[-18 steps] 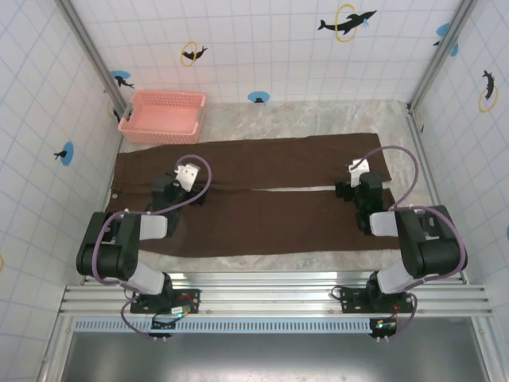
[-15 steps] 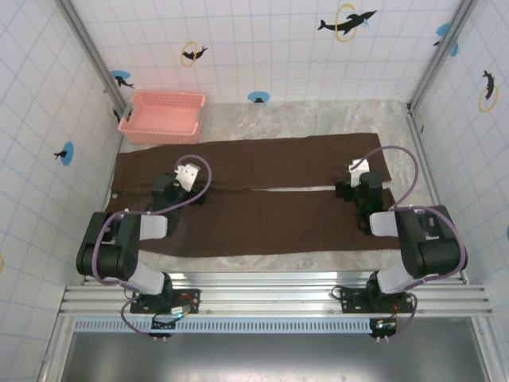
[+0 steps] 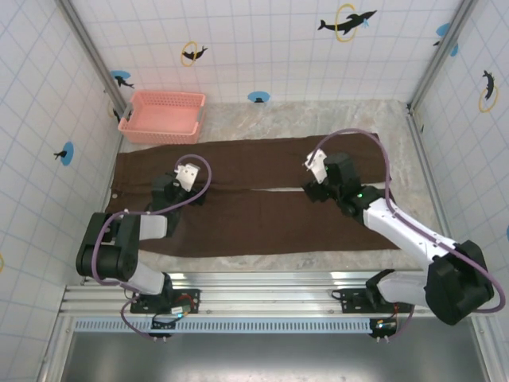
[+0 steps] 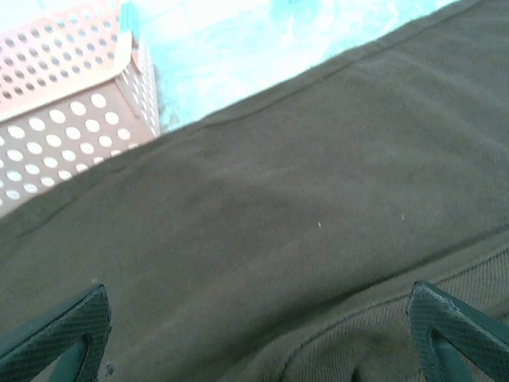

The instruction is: Roll up the long pants

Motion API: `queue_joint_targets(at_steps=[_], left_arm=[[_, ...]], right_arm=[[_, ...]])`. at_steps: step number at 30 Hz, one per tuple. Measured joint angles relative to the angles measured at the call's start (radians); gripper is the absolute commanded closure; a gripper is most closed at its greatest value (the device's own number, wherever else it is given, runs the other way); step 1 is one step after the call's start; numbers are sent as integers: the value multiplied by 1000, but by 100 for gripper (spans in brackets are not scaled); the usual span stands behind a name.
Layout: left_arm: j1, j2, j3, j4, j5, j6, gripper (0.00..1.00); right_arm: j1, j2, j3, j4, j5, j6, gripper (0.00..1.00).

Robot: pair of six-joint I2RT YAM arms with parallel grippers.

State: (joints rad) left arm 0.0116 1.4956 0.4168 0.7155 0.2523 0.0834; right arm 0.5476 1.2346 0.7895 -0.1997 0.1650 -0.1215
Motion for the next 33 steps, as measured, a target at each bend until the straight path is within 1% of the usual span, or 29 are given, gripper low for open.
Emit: queue_joint_targets(at_steps=[2, 4, 7, 9, 12, 15, 17, 20, 23, 27, 32, 33], left_arm=[[-2, -51, 97, -204, -5, 6, 2], [-8, -92, 290, -463, -33, 19, 3], [-37, -121, 610, -764, -142, 31, 3], [-63, -151, 742, -889, -221, 41, 2], [-95, -197, 842, -1064, -309, 40, 2], [-97, -195, 880, -1217, -353, 19, 2], [-97, -180, 890, -1316, -374, 3, 3], [-97, -179, 890, -1418, -389, -5, 2], [-97, -187, 890, -1459, -397, -5, 2], [-97, -189, 890, -1482, -404, -5, 3], [-97, -189, 890, -1499, -409, -5, 2], [-97, -189, 890, -1501, -409, -5, 2]], right_arm=[[77, 2, 1, -94, 10, -1, 6], [185, 15, 17, -196, 27, -7, 6], [306, 53, 66, -307, 34, -19, 8], [344, 63, 81, -347, 29, -25, 9], [370, 67, 83, -379, 16, -35, 11], [378, 93, 87, -390, -8, -49, 18], [383, 131, 105, -417, -27, -53, 20], [403, 155, 107, -436, -56, -47, 22], [447, 155, 90, -437, -88, -27, 26], [498, 156, 64, -446, -117, -15, 26], [503, 204, 73, -467, -137, -8, 28], [505, 232, 80, -473, -138, -8, 30]])
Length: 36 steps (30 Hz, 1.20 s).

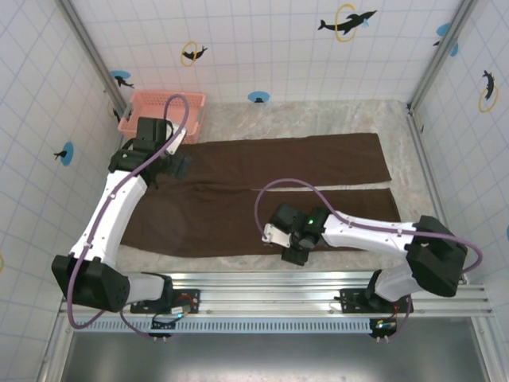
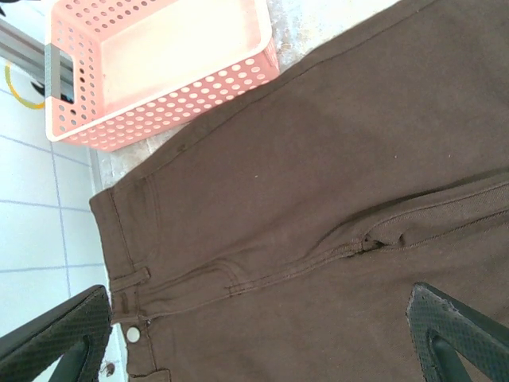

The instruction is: Roll up the long pants

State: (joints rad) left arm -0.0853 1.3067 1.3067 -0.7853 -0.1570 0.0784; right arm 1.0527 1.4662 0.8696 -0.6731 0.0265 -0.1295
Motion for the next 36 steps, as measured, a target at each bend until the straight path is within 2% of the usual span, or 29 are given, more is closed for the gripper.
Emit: queue_joint_targets(at_steps=[6, 11, 16, 18, 24, 31, 36], left_arm=[[0, -1, 3, -13, -3, 1, 2], [0, -10, 3, -14, -2, 4, 2], [0, -27, 3, -14, -3, 8, 3], [0, -32, 1, -14, -2, 14, 3], [-6, -66, -47, -13, 0, 48, 2], [-43, -186, -208, -69, 19, 137, 3], [-91, -235, -248, -143, 85, 223, 2]], right_arm=[[11, 172, 53, -21, -11, -5, 37], [8, 241, 122, -53, 4, 5, 53], [-23, 257, 141, -57, 11, 10, 89], [-45, 256, 145, -58, 10, 11, 99], [-103, 221, 231, -149, 9, -19, 100], [-254, 203, 556, -251, -53, -55, 100], [-309, 263, 709, -312, -105, -77, 100]])
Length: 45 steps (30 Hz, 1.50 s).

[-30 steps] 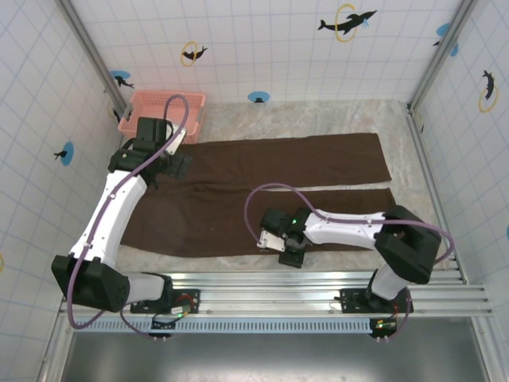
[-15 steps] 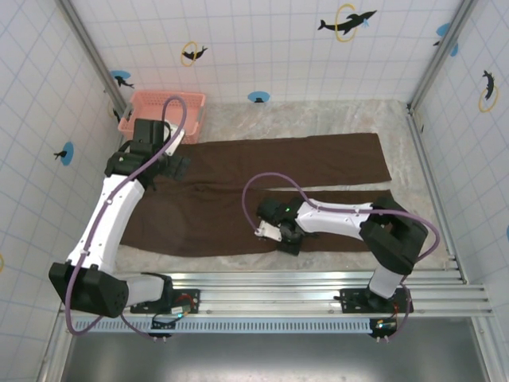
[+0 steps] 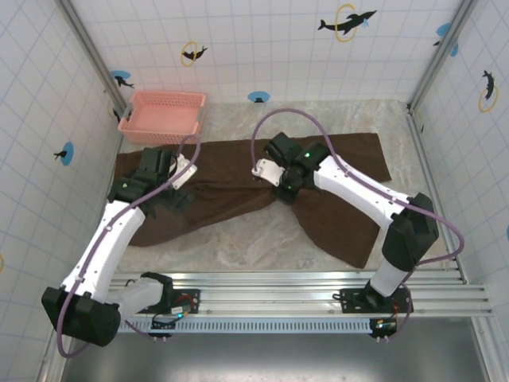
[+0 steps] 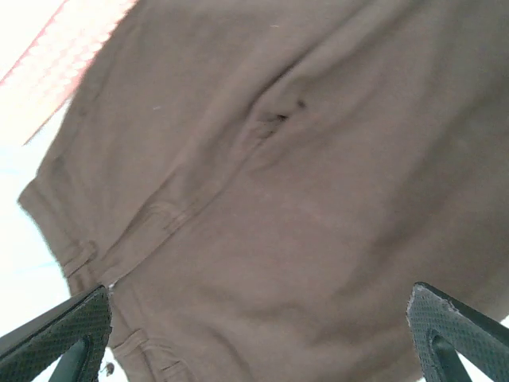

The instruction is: Roll up the long pants

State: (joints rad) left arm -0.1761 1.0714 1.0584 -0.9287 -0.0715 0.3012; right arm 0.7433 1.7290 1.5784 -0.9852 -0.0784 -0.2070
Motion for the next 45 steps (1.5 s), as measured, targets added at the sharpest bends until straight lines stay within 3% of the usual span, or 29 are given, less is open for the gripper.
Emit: queue_joint_targets(at_steps=[9, 26, 28, 31, 32, 33, 34, 38, 45], left_arm=[[-47, 43, -29, -66, 102, 57, 2], [-89, 242, -22, -77, 261, 79, 3], [-92, 232, -34, -70, 250, 78, 9], [-92, 232, -61, -53, 218, 77, 36], [-92, 241, -67, -49, 203, 72, 51], [-92, 254, -68, -45, 188, 69, 75], [-92, 269, -68, -41, 174, 64, 89], [-93, 377, -56, -25, 90, 47, 100], [-91, 508, 66, -36, -45, 7, 100]], right_arm=[[-108, 161, 149, -38, -117, 16, 100], [-174, 174, 236, -42, -210, 60, 100], [-179, 178, 246, -42, -214, 65, 100], [-188, 182, 250, -42, -239, 72, 100], [-192, 183, 250, -42, -248, 73, 100], [-196, 185, 250, -42, -256, 76, 100], [-200, 187, 250, -42, -261, 77, 100], [-218, 191, 250, -42, -281, 80, 100], [-230, 191, 250, -44, -293, 78, 100]])
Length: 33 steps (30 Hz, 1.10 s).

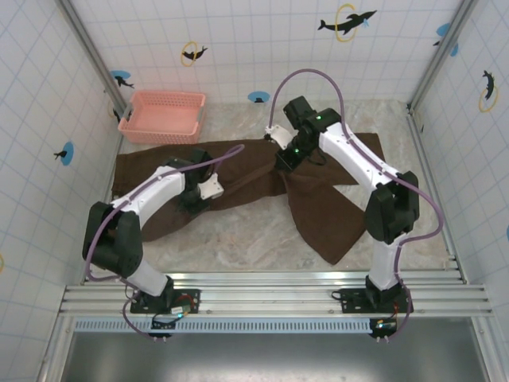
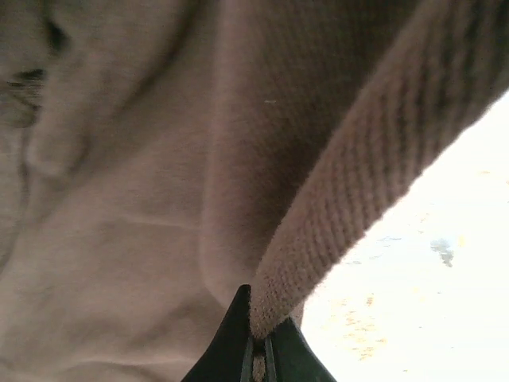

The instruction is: Roll up the long pants

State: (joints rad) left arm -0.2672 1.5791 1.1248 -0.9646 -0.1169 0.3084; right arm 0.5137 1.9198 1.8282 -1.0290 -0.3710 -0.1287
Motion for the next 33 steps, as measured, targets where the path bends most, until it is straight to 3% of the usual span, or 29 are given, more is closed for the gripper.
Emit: queue_joint_targets(at_steps=[9, 14, 26, 33], left_arm=[[89, 126, 480, -142, -111, -22, 100], [102, 264, 695, -182, -127, 0, 100], [203, 618, 938, -187, -71, 17, 100], [226, 709, 1074, -186, -45, -3, 100]], right_arm=[[-56, 34, 8, -64, -14, -18, 100], [-71, 177, 174, -121, 6, -10, 100], [-101, 548, 640, -153, 41, 43, 100], [-112, 637, 735, -109, 51, 91, 97]])
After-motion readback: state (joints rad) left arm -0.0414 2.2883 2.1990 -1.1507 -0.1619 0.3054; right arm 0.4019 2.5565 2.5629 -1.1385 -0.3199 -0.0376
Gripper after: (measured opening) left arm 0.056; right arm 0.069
